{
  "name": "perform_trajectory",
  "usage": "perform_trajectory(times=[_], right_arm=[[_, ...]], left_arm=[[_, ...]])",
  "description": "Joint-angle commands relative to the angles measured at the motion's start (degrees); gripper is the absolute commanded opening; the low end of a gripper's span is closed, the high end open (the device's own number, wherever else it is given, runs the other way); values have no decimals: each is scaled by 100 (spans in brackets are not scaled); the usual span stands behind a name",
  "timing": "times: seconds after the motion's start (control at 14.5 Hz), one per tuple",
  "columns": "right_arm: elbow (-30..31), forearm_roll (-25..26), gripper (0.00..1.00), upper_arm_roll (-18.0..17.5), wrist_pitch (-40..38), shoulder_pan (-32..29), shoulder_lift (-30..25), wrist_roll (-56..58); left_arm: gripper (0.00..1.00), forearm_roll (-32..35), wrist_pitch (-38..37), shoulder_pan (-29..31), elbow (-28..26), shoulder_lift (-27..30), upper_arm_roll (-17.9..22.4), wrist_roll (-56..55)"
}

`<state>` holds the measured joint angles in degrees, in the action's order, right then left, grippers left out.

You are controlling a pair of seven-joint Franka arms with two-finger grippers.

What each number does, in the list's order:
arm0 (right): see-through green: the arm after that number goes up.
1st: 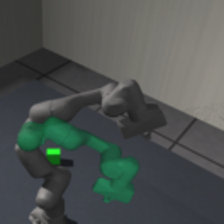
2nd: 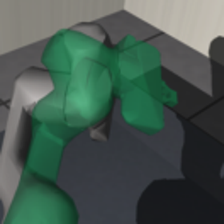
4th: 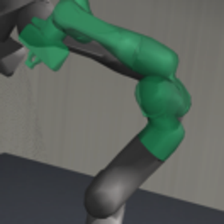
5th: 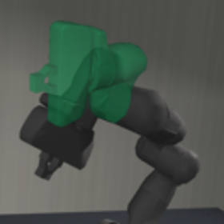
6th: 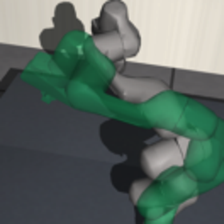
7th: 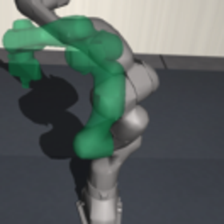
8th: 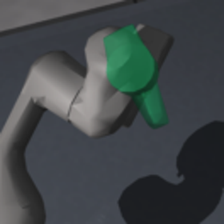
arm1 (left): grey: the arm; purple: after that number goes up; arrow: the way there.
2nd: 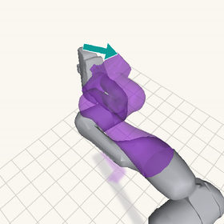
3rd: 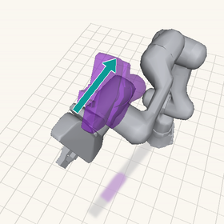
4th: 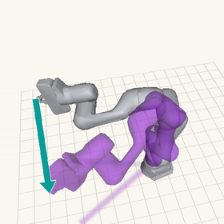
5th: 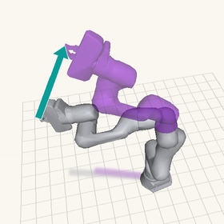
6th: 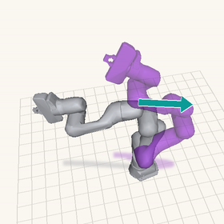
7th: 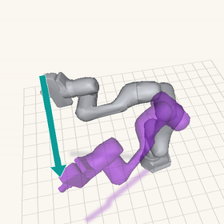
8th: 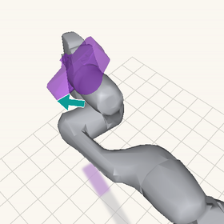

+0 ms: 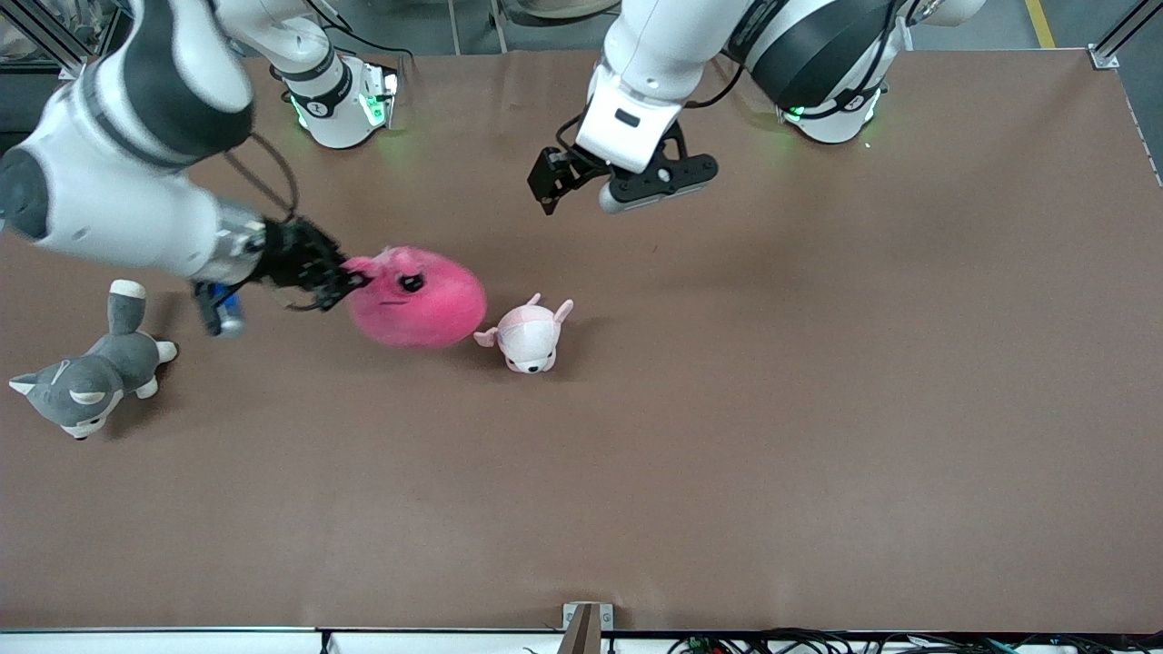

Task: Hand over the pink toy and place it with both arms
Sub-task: 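Open the left gripper and carry the plush away with the right gripper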

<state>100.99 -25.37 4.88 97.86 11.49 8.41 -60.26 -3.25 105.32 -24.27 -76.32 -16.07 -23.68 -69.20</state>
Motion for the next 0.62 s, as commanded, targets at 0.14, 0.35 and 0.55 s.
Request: perform_trajectory(times=[0.14,0.35,0.55], right_arm=[[991,58,1,-128,522,-999,-41,1761],[1361,49,2,-137,760,-1280,108,2395],[1345,49,19,-128,857,-1368,363,2502]], left_arm=[[100,158,-1055,825,-32,718,-14,1274],[100,158,-1671,1502,-49,1148,3,2389],[100,158,-2426,2275,-76,1404,3,3611]])
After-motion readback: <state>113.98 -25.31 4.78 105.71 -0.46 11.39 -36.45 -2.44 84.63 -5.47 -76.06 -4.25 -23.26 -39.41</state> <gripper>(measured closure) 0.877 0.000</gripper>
